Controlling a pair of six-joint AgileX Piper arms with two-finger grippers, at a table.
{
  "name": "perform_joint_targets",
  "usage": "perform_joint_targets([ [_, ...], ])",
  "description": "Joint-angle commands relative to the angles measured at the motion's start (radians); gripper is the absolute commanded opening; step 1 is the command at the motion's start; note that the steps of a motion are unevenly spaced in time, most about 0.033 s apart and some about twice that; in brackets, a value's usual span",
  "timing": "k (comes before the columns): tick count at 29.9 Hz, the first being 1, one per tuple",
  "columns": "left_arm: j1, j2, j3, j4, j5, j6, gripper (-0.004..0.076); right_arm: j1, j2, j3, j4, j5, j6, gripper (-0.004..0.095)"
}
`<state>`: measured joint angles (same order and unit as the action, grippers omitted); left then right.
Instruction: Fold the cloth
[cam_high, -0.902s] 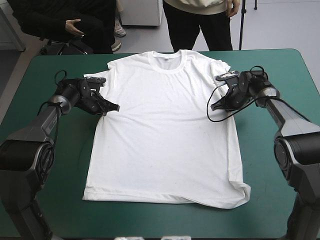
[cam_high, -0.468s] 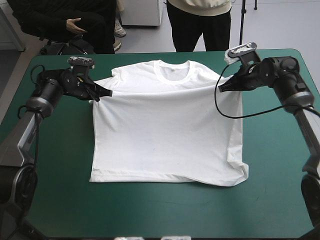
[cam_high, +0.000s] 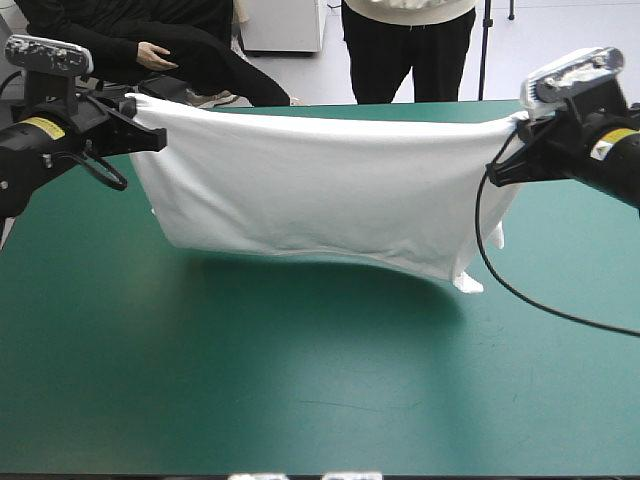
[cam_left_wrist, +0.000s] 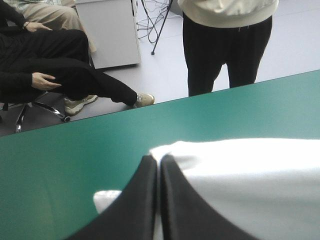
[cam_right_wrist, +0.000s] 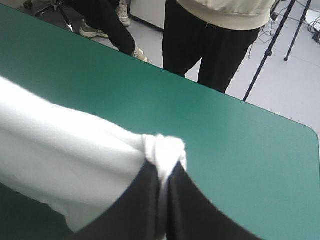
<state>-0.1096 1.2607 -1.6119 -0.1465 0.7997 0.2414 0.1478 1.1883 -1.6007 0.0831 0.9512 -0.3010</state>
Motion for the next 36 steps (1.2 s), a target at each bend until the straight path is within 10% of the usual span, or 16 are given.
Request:
perform_joint_targets([
  [1,0.000,-0.051,-0.033,-0.008,-0.031,0.000,-0.0017,-0.008,-0.083,-0.026,-0.002,0.001,-0.011,-0.0013],
  [10,0.000,0.039,-0.029,-0.008,-0.174,0.022,-0.0017,-0.008,-0.028,-0.026,-0.035,-0.078,-0.011,-0.0013],
  [25,0.000,0.324,-0.029,-0.006,-1.289,0.022,-0.0017,-0.008,0.370,-0.026,-0.142,-1.162,-0.028,-0.0013],
  [30,0.000,0.399,-0.020,-0.006,-1.261,0.022,-0.0017,-0.008,0.480,-0.026,-0.123,-1.259,-0.008,-0.0013],
  [36,0.000,0.448,0.082,-0.006,-0.998,0.018,-0.0017,-0.008,0.542,0.007,-0.120,-1.047,0.075,-0.0018],
])
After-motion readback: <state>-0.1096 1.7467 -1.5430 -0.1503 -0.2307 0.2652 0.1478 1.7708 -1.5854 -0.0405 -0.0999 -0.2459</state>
